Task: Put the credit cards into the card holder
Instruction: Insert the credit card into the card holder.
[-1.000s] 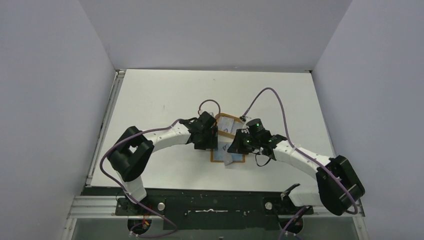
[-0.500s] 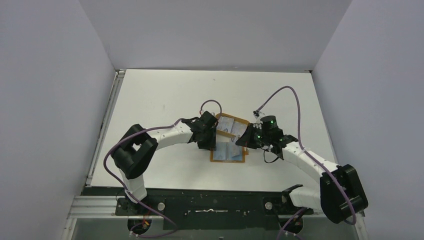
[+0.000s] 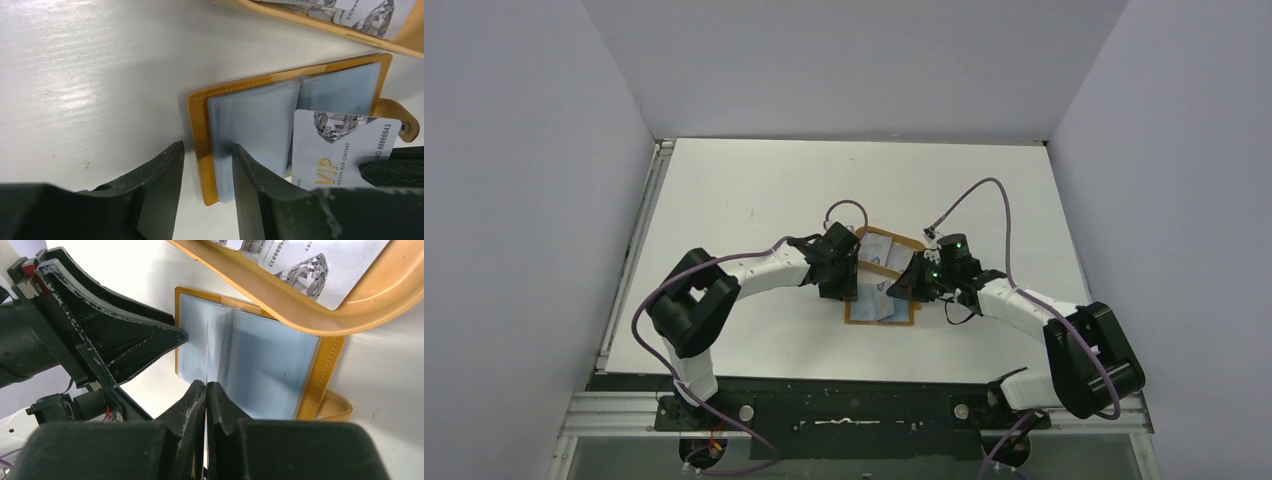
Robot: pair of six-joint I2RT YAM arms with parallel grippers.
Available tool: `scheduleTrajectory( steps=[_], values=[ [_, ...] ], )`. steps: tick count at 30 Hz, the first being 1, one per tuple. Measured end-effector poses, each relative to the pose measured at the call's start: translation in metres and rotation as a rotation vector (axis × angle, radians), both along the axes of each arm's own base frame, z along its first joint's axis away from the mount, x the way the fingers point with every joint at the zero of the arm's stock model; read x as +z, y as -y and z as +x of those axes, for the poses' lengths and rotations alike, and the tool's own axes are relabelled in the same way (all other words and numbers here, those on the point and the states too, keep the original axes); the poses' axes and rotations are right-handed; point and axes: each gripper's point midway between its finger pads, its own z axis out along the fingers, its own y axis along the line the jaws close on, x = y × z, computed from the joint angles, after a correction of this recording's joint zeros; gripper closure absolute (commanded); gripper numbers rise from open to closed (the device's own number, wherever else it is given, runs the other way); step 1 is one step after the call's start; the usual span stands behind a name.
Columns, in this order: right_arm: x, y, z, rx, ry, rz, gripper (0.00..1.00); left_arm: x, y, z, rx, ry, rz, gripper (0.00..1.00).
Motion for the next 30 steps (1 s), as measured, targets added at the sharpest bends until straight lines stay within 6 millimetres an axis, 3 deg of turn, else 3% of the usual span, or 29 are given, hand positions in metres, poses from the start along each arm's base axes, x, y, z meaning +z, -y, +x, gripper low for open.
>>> scheduleTrajectory(
  steps=[6, 22, 30],
  values=[
    [-0.006, 0.002, -0.005, -0.013, -0.027, 0.001, 1.00, 0.001, -0.001, -0.001, -0.005, 0.001, 0.003, 0.50],
    [-0.012, 0.004, -0.008, -0.026, -0.043, -0.006, 1.00, 0.009, -0.021, -0.012, 0.010, 0.007, 0.039, 0.53],
    [-0.018, 0.004, -0.009, -0.023, -0.061, -0.011, 1.00, -0.002, -0.034, -0.020, 0.036, -0.016, 0.083, 0.55]
  ],
)
